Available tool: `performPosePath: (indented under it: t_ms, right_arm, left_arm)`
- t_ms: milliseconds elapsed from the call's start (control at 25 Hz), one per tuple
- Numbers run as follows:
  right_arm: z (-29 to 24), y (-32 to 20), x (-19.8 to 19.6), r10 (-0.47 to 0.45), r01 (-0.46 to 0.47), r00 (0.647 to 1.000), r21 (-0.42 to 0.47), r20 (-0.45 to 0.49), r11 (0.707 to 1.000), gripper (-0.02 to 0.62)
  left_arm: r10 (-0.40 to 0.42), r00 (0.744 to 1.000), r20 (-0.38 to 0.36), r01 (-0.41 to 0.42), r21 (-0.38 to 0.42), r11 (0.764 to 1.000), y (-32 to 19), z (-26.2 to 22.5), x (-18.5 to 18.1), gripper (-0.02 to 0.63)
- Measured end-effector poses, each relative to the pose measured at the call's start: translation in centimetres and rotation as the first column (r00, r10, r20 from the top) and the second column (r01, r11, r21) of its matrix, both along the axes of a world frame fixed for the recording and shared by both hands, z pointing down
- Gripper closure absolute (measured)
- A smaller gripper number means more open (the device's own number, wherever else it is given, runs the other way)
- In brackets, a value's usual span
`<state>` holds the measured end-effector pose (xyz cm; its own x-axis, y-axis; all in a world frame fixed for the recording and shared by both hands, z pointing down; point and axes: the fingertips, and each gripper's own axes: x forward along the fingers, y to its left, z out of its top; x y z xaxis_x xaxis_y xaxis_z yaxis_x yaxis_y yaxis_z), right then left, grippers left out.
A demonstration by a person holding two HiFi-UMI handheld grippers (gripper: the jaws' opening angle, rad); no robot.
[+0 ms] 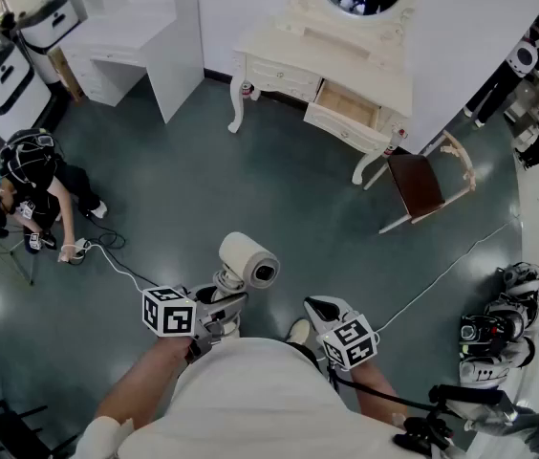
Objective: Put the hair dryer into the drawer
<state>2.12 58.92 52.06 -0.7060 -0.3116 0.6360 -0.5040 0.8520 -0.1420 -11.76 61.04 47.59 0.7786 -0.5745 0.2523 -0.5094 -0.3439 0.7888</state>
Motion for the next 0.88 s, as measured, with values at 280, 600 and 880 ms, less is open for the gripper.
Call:
performPosePath:
  t_ms: [280, 600, 880]
  right_arm:
    - [0.2, 4.1, -5.5, 0.002, -0.002, 1.0, -0.006, -0.013, 1.0, 0.597]
    - [0.5, 5.1, -7.1, 0.022, -0.023, 0.998, -0.01, -0.054, 1.0, 0.597]
    - [-0.2, 4.7, -7.7, 0.081, -0.082, 0.996, -0.019, -0.043, 0.996, 0.574]
  left_arm:
    - [0.018, 1.0, 0.018, -0.018, 0.003, 1.0, 3.8, 0.8, -5.4, 0.402]
    - [0.023, 0.999, 0.038, -0.024, 0.012, 1.0, 4.3, 1.8, -7.6, 0.402]
    - [0.059, 0.996, 0.062, -0.059, 0.006, 0.998, 4.3, 2.2, -8.1, 0.403]
